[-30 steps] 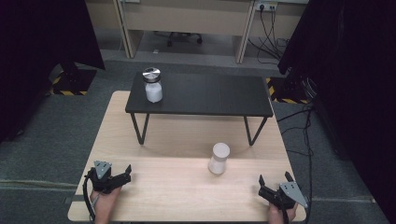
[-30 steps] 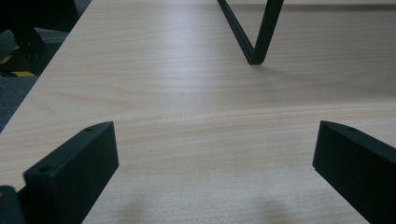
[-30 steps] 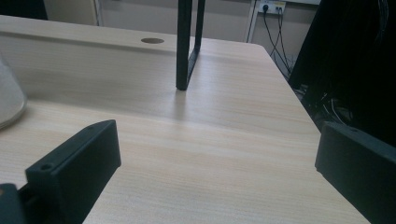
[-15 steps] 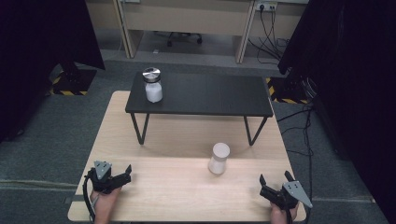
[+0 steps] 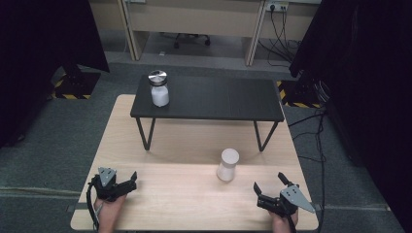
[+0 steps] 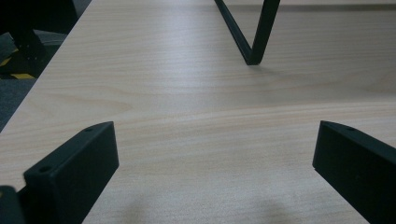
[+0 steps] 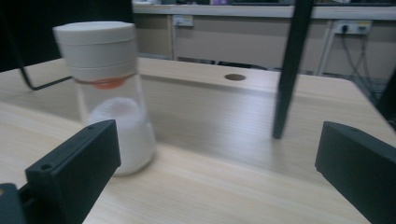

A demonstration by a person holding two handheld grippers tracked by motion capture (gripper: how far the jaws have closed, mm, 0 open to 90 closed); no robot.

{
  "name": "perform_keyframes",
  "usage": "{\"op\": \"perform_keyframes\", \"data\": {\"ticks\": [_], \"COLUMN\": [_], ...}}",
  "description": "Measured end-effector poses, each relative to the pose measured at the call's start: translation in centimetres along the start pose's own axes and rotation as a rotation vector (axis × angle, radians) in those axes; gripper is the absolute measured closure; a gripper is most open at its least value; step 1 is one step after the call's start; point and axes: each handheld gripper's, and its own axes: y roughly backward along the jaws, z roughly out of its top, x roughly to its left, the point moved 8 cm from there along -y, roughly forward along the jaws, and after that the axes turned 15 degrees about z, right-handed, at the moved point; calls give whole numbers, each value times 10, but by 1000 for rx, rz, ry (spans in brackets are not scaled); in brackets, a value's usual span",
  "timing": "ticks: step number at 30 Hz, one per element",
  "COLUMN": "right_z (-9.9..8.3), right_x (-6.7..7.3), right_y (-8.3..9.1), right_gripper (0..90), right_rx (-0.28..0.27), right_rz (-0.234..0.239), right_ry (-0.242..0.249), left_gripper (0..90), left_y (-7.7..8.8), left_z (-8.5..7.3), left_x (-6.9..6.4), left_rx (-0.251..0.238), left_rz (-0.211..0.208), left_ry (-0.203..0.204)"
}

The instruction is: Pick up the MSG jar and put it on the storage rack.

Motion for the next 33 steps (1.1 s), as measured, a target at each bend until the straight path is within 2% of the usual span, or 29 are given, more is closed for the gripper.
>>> {"op": "perform_keyframes", "data": {"ticks": [6,14,33], "right_z": [3,9,17], "right_x": [8,11,21], "right_y": [-12,-25,-53], "right_gripper": [2,3,3], "right_rx": [-14,-25,-42], "right_rz": [53,100,159], "right_ry": [7,8,37], "left_gripper": [0,0,0], "left_y": [0,0,0], "left_z": [0,0,0], "left_x": [0,0,0], "left_rx": [2,3,0], "left_rz": [-2,0,-3], "left_ry": [-2,-2,0]}}
